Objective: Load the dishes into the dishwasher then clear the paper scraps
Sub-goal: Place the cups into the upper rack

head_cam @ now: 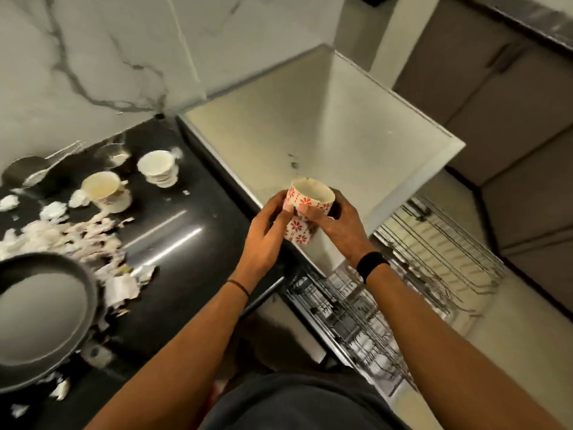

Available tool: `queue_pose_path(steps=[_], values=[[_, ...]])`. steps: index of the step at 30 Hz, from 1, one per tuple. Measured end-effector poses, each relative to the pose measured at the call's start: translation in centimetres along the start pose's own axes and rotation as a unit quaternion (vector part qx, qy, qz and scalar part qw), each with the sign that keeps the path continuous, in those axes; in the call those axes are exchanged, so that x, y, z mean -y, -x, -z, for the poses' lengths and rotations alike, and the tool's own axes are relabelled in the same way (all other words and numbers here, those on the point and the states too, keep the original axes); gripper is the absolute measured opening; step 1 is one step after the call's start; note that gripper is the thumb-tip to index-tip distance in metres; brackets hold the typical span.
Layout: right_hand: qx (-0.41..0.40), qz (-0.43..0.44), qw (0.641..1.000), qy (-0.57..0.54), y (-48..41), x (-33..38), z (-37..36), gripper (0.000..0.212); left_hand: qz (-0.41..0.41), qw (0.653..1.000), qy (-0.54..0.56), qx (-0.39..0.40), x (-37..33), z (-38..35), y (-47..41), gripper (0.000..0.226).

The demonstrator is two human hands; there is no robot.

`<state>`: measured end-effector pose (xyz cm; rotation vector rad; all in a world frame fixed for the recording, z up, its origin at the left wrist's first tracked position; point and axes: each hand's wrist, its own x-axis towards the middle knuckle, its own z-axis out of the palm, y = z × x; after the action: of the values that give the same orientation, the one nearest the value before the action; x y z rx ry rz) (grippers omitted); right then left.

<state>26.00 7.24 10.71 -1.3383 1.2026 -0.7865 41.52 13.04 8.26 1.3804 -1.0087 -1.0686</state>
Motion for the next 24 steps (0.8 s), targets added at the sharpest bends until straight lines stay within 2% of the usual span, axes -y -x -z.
queue_pose_path(steps=[4,7,10,15,18,21,24], values=[[-0.051,-0.044,0.995,-0.073,2.7,-1.3,7.9,0.054,0.026,0.993,-0.033,0.110,-0.1,-7.8,0.3,0.047],[-0.089,-0.075,0.987,-0.112,4.3,-3.0,12.4,0.055,0.033,0.981,-0.074,0.178,0.3,-12.7,1.0,0.069],[-0.124,-0.103,0.978,-0.130,5.2,-5.5,16.3,0.051,0.035,0.971,-0.103,0.215,0.8,-17.5,2.1,0.070],[-0.148,-0.131,0.965,-0.172,6.2,-10.6,20.4,0.058,0.091,0.971,-0.135,0.175,4.4,-23.2,3.4,0.072],[-0.140,-0.130,0.967,-0.172,6.6,-13.8,21.1,0.057,0.128,0.977,-0.117,0.125,6.1,-25.1,3.9,0.050],[-0.112,-0.114,0.978,-0.135,6.9,-16.5,20.5,0.044,0.191,0.970,-0.109,0.100,8.2,-25.7,4.3,0.066],[-0.094,-0.137,0.982,-0.088,6.0,-18.5,19.6,0.024,0.208,0.962,-0.144,0.101,10.8,-25.8,4.0,0.070]])
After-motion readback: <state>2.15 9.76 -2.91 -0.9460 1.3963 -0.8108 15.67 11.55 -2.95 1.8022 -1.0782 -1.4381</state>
